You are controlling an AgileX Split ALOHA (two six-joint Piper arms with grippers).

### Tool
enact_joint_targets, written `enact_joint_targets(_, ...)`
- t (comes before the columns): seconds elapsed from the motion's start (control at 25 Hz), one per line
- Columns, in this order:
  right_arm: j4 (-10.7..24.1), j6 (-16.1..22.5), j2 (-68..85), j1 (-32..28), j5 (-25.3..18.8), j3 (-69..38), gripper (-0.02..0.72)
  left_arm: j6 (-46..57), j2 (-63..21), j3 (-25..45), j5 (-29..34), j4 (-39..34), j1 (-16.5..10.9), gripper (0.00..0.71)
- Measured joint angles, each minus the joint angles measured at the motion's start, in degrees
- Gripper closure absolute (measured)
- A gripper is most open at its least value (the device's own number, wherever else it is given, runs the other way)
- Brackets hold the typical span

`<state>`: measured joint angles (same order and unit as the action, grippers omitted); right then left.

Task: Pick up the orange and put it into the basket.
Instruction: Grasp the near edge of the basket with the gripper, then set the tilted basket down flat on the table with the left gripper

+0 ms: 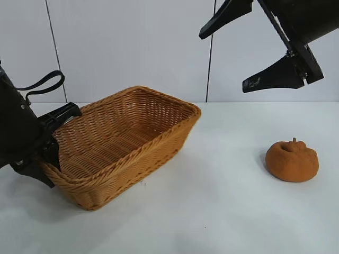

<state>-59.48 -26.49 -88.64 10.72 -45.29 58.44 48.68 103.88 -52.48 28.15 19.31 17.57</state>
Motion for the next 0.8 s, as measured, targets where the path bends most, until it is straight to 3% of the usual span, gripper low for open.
enact_joint_targets(0.24, 0.0, 0.0, 0.0, 0.0, 0.0, 0.0, 0.010, -6.0, 0.0, -6.4, 5.9, -0.1, -0.7, 0.628)
enact_joint_targets(0.52, 0.0, 0.0, 0.0, 0.0, -0.1, 0.0, 0.010, -18.0, 4.2, -19.7, 17.0, 1.1, -5.2, 0.628)
enact_joint_targets(0.8, -0.1, 0.0, 0.0, 0.0, -0.1, 0.0, 0.010, -33.2, 12.0, -30.2, 27.2, 1.7, -5.3, 0.628)
